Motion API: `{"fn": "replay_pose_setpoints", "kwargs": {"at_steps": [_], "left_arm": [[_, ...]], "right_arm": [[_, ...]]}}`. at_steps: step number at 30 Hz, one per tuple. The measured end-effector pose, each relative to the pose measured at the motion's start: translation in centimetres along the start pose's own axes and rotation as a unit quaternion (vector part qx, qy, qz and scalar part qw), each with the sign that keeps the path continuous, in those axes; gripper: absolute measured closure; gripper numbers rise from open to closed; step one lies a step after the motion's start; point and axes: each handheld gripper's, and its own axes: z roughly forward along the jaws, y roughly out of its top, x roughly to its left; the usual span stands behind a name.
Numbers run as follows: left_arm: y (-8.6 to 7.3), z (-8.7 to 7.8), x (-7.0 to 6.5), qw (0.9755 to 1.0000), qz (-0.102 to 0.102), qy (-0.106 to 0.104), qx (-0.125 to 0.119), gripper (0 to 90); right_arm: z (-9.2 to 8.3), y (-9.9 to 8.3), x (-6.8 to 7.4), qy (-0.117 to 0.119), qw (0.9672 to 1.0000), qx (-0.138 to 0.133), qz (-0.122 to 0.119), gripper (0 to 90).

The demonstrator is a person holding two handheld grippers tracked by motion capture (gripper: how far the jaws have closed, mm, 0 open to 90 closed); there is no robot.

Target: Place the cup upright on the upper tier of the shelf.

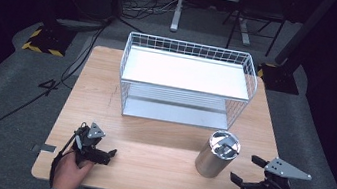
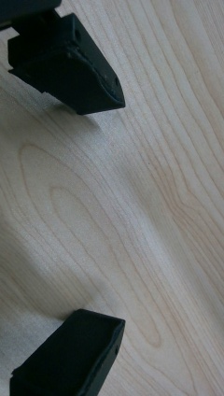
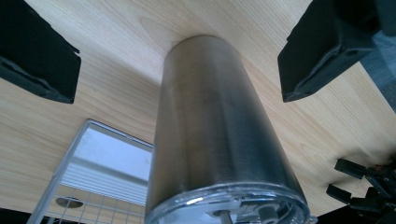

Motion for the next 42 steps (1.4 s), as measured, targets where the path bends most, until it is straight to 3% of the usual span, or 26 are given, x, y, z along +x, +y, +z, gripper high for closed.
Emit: {"fn": "replay_pose_setpoints", "kwargs": {"at_steps": [24,42], "left_arm": [[0.0,0.0,0.0,1.0,0.0,0.0,0.0,0.6],[0.0,0.0,0.0,1.0,0.0,0.0,0.0,0.5]], "right_arm": [[3.8,2.1,1.4,0.034,0.9991,-0.008,-0.024,0.0],[7.0,2.0,1.2,0.04,0.9989,-0.016,-0.018,0.0]]}}
